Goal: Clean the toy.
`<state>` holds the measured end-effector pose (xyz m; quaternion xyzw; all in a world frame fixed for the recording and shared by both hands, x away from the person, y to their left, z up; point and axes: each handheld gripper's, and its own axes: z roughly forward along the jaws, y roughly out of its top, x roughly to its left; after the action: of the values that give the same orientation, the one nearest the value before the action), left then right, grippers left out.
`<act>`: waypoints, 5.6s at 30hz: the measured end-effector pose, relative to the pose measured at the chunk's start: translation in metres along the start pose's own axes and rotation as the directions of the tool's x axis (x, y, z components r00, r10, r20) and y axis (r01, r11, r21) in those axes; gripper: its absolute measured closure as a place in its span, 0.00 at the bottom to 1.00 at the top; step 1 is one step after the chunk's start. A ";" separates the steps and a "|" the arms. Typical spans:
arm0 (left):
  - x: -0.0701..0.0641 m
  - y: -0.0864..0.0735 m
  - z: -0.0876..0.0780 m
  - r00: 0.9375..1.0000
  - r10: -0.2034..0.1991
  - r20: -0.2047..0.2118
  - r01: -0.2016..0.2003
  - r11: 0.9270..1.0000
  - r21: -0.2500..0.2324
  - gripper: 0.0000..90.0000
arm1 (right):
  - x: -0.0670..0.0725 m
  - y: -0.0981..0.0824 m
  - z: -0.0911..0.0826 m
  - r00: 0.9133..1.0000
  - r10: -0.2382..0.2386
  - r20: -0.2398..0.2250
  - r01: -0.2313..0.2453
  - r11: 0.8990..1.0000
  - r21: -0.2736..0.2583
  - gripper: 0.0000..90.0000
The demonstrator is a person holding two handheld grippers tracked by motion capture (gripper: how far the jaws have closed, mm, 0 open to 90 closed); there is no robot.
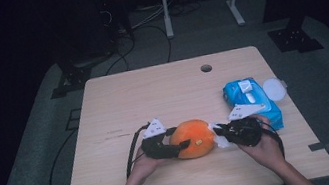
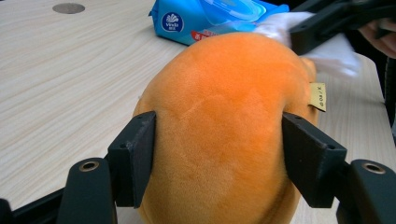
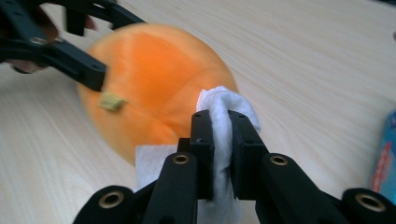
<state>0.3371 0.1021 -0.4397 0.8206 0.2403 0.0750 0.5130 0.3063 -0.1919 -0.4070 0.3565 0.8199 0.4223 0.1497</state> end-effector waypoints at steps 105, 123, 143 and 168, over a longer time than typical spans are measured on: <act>-0.026 0.021 0.018 0.996 0.088 0.035 -0.089 0.996 0.020 0.17 | 0.031 0.018 0.002 0.994 -0.076 -0.080 0.071 0.995 -0.074 0.90; -0.027 0.026 0.013 0.997 0.070 0.021 -0.069 0.997 -0.021 0.37 | 0.029 0.020 -0.009 0.996 -0.050 -0.080 0.041 0.993 -0.108 0.90; -0.036 0.023 0.020 0.990 0.139 0.001 -0.139 0.990 0.007 0.30 | 0.043 0.023 -0.004 0.992 -0.104 -0.073 0.097 0.991 -0.092 0.90; -0.044 0.020 0.024 0.971 0.238 -0.005 -0.237 0.971 0.037 0.30 | 0.059 0.025 0.002 0.979 -0.182 -0.096 0.177 0.982 -0.060 0.90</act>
<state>0.3136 0.0548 -0.4282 0.8523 0.1441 0.1353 0.4843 0.2773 -0.1387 -0.3854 0.2552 0.8442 0.4454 0.1544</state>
